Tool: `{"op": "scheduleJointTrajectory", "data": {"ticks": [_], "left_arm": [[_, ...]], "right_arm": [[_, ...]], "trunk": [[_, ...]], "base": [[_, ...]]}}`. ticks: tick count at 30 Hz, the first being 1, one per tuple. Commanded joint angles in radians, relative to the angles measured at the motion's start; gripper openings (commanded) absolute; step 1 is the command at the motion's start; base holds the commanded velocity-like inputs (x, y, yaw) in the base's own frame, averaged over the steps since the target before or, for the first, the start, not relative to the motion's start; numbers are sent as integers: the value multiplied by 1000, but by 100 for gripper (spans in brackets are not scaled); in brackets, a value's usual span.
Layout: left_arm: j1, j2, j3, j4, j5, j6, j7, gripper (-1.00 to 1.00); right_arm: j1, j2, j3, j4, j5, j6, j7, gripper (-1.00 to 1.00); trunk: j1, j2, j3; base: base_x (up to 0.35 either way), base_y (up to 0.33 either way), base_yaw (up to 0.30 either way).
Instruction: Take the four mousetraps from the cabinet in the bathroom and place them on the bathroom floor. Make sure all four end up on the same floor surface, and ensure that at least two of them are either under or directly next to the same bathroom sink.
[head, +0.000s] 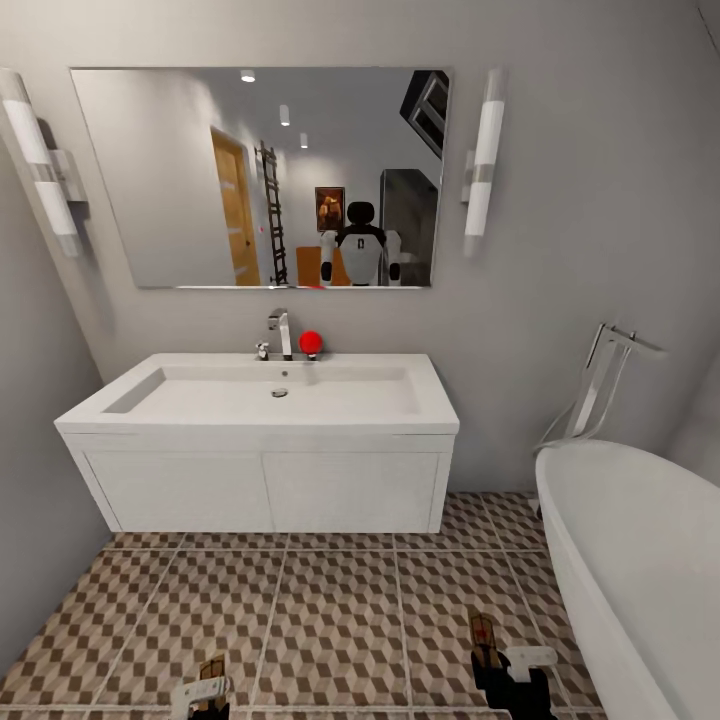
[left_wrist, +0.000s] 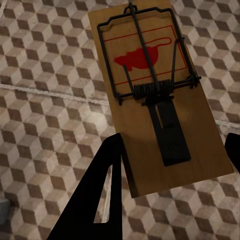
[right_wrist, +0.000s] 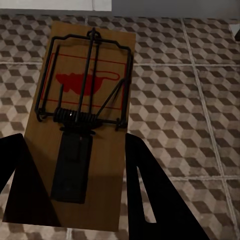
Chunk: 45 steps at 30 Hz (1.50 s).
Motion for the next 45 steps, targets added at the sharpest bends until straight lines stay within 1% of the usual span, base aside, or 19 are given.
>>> {"op": "scheduleJointTrajectory", "data": {"ticks": [1,4,14,33,37,39,45], "left_arm": [[-1,0,-9,3,3,-5,2,-100],[-1,0,-9,3,3,-5,2,-100],[-1,1,-9,3,2,-4,2,-100],[-1,5,-8,-2,1,-5,5,-100],[-1,24,-5,-63,1,-4,4,-100],[-1,32,-5,-128,1,-1,5,-100],[-1,35,-10,-303,0,30,7,-100]], "right_arm": [[-1,0,1,1,-6,-3,3,-100],[0,-1,1,1,-6,-3,3,-100],[-1,0,1,0,-6,-3,3,-100],[-1,0,1,0,-6,-3,3,-100],[-1,0,1,1,-6,-3,3,-100],[-1,-1,1,0,-6,-3,3,-100],[-1,-1,1,1,-6,-3,3,-100]], "trunk": [[0,-1,-1],[0,-1,-1],[38,-71,-33],[111,-204,-121],[126,-232,-140],[134,-246,-149],[157,-288,-178]], "base": [[0,0,0],[0,0,0],[0,0,0],[0,0,0],[0,0,0],[0,0,0],[0,0,0]]}}
